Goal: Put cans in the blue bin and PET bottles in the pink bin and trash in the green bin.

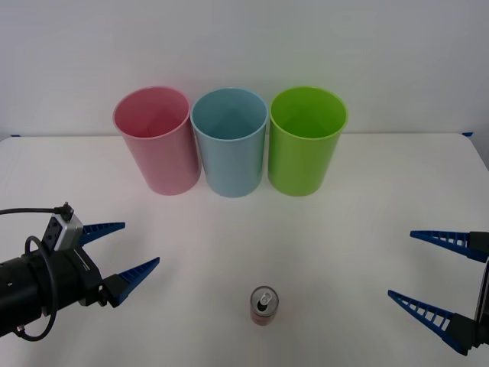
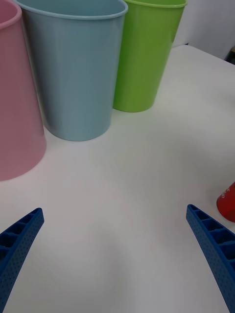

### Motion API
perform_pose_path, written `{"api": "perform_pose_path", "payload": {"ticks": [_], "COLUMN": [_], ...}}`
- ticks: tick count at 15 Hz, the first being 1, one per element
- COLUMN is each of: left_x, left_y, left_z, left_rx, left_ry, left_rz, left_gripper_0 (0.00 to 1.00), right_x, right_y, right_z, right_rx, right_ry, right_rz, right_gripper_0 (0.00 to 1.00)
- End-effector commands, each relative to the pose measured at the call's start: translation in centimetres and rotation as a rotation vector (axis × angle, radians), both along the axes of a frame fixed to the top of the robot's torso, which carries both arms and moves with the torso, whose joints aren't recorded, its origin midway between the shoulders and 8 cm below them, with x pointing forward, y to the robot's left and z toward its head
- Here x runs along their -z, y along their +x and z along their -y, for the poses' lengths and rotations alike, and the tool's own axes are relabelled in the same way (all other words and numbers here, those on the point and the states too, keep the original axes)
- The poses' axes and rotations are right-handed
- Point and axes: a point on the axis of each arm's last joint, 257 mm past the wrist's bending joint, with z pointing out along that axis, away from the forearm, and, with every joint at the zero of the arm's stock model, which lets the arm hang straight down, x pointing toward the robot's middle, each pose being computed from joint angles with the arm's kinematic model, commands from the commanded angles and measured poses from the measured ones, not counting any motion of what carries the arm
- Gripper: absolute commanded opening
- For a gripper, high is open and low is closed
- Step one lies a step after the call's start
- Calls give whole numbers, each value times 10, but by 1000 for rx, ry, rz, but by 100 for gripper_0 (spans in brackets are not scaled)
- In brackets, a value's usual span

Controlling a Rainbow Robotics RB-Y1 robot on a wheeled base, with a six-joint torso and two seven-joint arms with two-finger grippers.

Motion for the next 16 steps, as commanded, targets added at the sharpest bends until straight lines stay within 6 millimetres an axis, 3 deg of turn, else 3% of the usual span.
{"api": "perform_pose_path", "payload": {"ticks": [1,7,16], "left_x": [0,0,0], "left_y": [0,0,0], "left_z": [0,0,0], "left_rx": [0,0,0], "left_ry": [0,0,0], "left_rz": [0,0,0], "left_gripper_0": [100,100,100], "right_x": [8,30,70], "right_y": [-10,-19,-29], "right_z": [5,9,-43], "right_rx": [-54,-103,-167], "right_ry": [74,126,162], "right_rz": [-52,-23,12], "right_gripper_0": [100,100,100]}}
